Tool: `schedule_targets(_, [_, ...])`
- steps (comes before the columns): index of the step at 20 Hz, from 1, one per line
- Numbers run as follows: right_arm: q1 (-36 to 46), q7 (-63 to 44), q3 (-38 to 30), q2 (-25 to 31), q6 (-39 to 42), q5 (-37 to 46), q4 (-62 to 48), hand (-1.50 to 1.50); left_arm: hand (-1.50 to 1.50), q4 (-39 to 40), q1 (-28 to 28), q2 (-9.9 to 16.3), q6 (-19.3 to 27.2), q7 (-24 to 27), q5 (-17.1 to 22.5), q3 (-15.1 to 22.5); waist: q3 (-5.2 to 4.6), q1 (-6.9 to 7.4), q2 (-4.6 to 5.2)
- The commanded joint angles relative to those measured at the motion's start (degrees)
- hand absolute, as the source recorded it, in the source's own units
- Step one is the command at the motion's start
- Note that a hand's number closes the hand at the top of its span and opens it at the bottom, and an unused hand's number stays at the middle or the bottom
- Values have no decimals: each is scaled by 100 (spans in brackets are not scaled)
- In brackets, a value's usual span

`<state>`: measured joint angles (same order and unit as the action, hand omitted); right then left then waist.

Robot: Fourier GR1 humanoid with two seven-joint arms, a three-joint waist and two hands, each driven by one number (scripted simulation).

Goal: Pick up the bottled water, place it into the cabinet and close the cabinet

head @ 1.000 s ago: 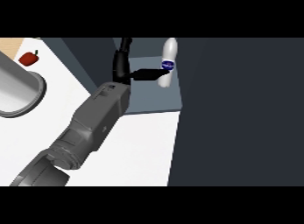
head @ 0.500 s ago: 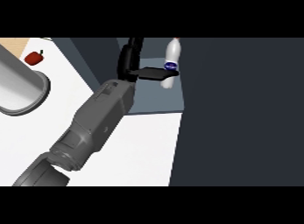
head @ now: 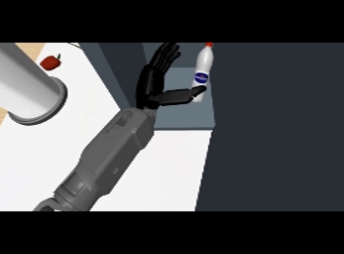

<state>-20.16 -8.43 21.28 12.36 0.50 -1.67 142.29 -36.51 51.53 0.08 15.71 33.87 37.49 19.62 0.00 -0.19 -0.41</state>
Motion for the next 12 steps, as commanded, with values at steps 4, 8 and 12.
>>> schedule_targets(4, [242, -610, -3, 277, 61, 259, 692, -150, 150, -2006, -1537, 254, 249, -480, -191, 495, -4, 147, -24])
schedule_targets(8, [-15, -491, 74, 886, 593, 237, 756, 150, 150, -2713, -2266, 634, 214, -621, -321, 742, 0, 118, -39])
schedule_targets(12, [444, -975, 609, 804, 541, 409, 506, 150, 150, -4120, -3300, 1055, 457, -909, -416, 1024, -4, 181, -23])
